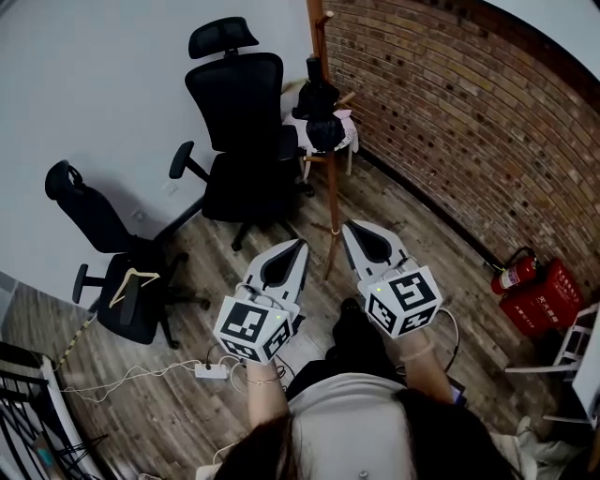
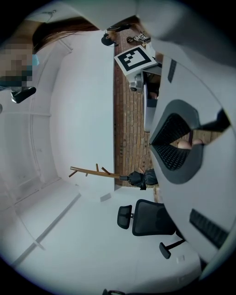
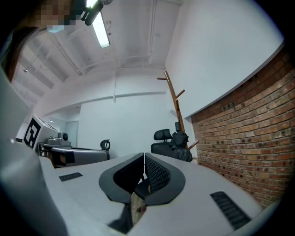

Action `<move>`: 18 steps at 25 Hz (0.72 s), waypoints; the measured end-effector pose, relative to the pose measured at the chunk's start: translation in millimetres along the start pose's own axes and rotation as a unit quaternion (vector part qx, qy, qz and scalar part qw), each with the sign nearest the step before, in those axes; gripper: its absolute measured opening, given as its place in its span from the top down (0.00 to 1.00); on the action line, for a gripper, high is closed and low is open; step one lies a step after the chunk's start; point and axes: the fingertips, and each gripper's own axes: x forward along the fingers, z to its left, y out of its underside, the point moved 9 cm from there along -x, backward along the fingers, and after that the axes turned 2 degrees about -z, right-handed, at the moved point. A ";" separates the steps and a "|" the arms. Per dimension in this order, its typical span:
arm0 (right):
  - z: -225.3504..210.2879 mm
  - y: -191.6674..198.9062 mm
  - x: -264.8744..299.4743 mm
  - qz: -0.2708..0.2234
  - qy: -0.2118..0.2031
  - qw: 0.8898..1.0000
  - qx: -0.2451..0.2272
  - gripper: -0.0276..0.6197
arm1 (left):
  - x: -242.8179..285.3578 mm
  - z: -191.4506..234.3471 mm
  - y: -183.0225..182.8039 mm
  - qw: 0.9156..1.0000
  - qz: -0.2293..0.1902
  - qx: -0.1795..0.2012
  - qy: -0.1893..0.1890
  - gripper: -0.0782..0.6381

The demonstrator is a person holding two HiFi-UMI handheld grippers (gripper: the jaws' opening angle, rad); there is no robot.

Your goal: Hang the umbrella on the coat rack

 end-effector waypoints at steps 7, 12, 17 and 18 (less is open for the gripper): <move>4.8 -4.7 -8.6 0.003 0.036 0.999 -0.020 0.90 | -5.2 -6.1 -6.8 1.000 -0.004 -0.003 0.008 0.88; 5.7 -6.9 -10.1 0.006 0.040 0.999 -0.022 0.90 | -5.1 -8.5 -9.0 1.000 -0.008 -0.012 0.012 0.88; 5.6 -6.3 -9.2 0.006 0.037 0.999 -0.022 0.90 | -6.4 -7.2 -8.4 0.999 -0.019 -0.026 0.012 0.88; 5.2 -6.2 -8.7 0.005 0.036 0.999 -0.022 0.90 | -6.0 -7.1 -9.0 0.999 -0.020 -0.026 0.012 0.88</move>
